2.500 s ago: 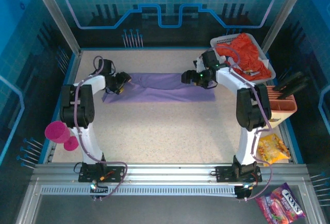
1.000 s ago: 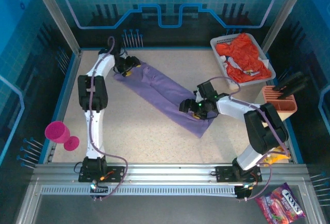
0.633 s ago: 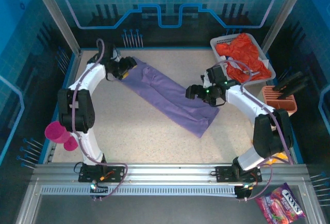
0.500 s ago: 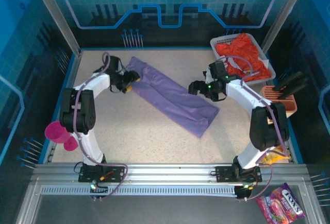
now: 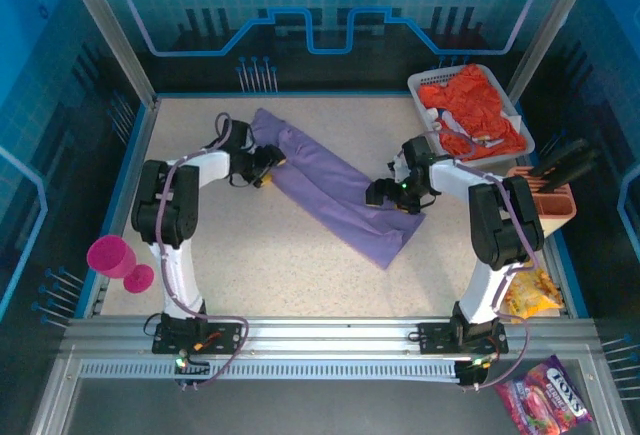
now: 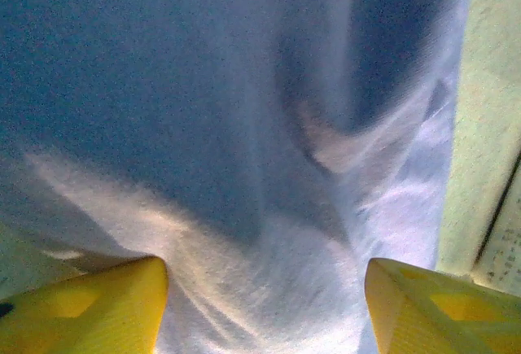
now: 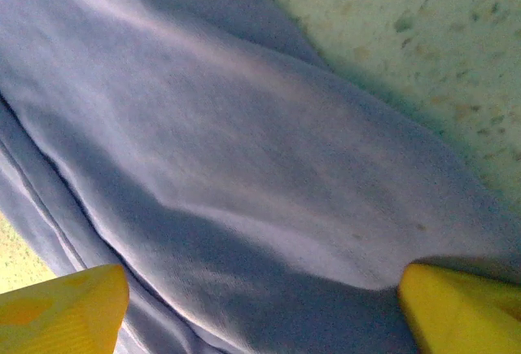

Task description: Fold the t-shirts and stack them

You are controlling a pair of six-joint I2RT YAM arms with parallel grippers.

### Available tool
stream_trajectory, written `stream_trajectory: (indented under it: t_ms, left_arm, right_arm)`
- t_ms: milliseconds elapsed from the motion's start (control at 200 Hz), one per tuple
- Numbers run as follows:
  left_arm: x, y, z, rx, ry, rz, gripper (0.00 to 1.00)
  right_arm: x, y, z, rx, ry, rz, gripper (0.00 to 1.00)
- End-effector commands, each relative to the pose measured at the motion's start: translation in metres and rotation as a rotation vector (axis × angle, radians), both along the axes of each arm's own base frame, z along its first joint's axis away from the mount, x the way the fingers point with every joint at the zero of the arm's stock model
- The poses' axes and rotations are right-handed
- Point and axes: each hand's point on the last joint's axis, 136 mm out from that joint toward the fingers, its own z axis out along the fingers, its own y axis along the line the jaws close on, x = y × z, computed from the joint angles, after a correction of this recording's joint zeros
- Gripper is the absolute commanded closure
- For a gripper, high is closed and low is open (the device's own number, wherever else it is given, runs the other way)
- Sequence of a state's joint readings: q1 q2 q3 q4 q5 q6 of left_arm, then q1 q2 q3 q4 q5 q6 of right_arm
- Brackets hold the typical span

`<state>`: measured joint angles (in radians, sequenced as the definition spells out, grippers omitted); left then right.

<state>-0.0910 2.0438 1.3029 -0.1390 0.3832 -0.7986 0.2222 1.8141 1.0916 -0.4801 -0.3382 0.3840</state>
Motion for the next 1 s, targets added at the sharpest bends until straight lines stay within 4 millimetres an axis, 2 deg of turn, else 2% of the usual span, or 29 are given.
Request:
stream_trajectory:
  t_ms: [0, 135, 255, 355, 530, 635, 720, 795, 875, 936, 996]
  left_arm:
    - [0.020, -0.003, -0.010, 0.023, 0.002, -0.051, 0.34]
    - [0.050, -0.013, -0.006, 0.024, -0.015, -0.130, 0.34]
    - [0.072, -0.020, -0.001, 0.019, -0.031, -0.188, 0.34]
    - [0.081, -0.028, 0.005, 0.016, -0.035, -0.233, 0.34]
    - [0.063, -0.028, 0.003, 0.029, -0.015, -0.275, 0.34]
    - [0.049, -0.016, 0.002, 0.046, 0.003, -0.285, 0.34]
    - [0.040, 0.002, 0.008, 0.054, 0.006, -0.268, 0.34]
    - [0.036, 0.020, 0.022, 0.054, -0.008, -0.237, 0.34]
    - [0.035, 0.033, 0.042, 0.053, -0.042, -0.209, 0.35]
    - [0.035, 0.034, 0.058, 0.051, -0.069, -0.203, 0.35]
    - [0.037, 0.026, 0.073, 0.012, -0.103, -0.201, 0.36]
  right_arm:
    - [-0.028, 0.007, -0.014, 0.031, 0.082, -0.012, 0.11]
    - [-0.049, 0.018, -0.020, 0.049, 0.112, -0.065, 0.11]
    - [-0.068, 0.049, -0.023, 0.112, 0.123, -0.084, 0.11]
    - [-0.079, 0.073, -0.027, 0.125, 0.116, -0.099, 0.11]
    - [-0.103, 0.111, -0.035, 0.149, 0.120, -0.105, 0.10]
    - [-0.120, 0.129, -0.040, 0.130, 0.127, -0.085, 0.10]
    - [-0.127, 0.131, -0.041, 0.106, 0.117, -0.085, 0.10]
    - [-0.128, 0.124, -0.035, 0.079, 0.088, -0.081, 0.10]
    - [-0.124, 0.116, -0.021, 0.039, 0.038, -0.055, 0.10]
    - [-0.119, 0.117, -0.007, 0.035, 0.009, -0.004, 0.09]
    - [-0.115, 0.120, 0.006, 0.023, -0.014, 0.057, 0.09]
